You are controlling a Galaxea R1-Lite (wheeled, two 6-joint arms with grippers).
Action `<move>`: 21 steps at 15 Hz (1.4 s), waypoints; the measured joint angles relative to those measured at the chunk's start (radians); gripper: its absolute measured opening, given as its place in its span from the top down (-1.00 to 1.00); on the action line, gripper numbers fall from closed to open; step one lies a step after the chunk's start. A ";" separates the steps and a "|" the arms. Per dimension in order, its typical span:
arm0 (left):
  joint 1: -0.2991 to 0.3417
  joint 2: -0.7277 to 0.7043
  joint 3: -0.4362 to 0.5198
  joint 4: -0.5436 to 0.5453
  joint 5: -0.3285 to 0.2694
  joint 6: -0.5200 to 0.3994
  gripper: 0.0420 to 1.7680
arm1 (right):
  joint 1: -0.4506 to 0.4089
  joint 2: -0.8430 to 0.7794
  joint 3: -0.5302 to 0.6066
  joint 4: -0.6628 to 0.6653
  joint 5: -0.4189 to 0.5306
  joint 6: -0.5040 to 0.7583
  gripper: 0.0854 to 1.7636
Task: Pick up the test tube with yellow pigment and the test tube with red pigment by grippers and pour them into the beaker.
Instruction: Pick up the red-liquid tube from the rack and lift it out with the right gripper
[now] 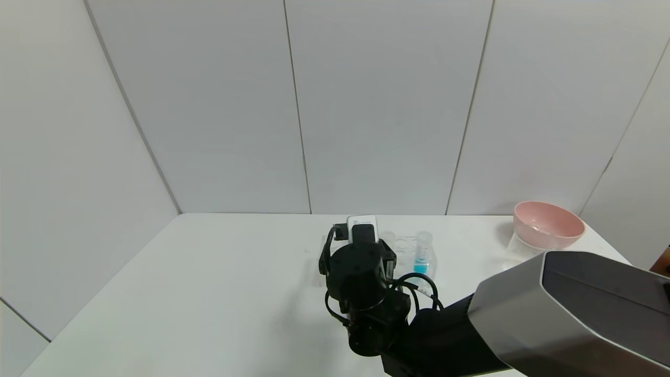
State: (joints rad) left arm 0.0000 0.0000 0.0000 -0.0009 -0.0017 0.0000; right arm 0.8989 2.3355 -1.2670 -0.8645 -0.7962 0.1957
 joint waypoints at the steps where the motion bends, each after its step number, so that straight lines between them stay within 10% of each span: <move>1: 0.000 0.000 0.000 -0.001 0.000 0.000 -1.00 | -0.002 0.017 -0.017 0.002 0.000 -0.001 -0.94; 7: 0.000 0.000 0.000 0.000 0.000 0.000 -1.00 | -0.030 0.086 -0.087 0.025 0.048 -0.003 -0.94; 15: 0.000 0.000 0.000 0.000 0.000 0.000 -1.00 | -0.045 0.112 -0.126 0.030 0.085 -0.002 0.51; 21: 0.000 0.000 0.000 0.000 0.000 0.000 -1.00 | -0.047 0.114 -0.130 0.031 0.086 -0.002 0.50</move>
State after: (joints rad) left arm 0.0000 0.0000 0.0000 -0.0009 -0.0017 0.0000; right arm 0.8515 2.4496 -1.3966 -0.8336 -0.7102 0.1934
